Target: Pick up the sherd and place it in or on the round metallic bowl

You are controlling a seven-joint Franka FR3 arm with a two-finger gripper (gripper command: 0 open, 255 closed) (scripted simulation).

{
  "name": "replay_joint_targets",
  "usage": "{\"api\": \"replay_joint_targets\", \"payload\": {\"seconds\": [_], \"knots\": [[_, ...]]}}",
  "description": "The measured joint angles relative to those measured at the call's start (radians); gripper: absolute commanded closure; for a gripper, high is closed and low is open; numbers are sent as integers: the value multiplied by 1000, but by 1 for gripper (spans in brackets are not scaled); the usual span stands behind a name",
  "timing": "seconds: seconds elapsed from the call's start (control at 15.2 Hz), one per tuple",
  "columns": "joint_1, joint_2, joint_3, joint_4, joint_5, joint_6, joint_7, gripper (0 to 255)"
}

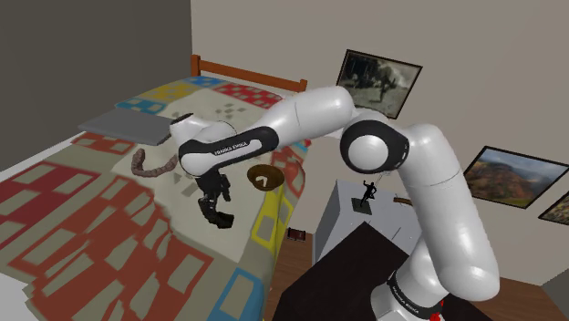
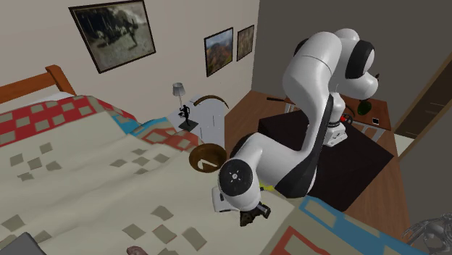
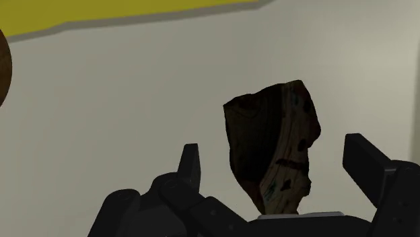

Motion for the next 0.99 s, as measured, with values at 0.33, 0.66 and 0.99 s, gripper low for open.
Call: {"api": "replay_joint_targets", "payload": {"seconds": [0.33, 0.66, 0.99], "knots": [[87, 205, -29, 333, -49, -206, 21, 0], [78, 194, -31, 255, -54, -145, 30, 0], [75, 186, -31, 230, -55, -127, 32, 0]]}}
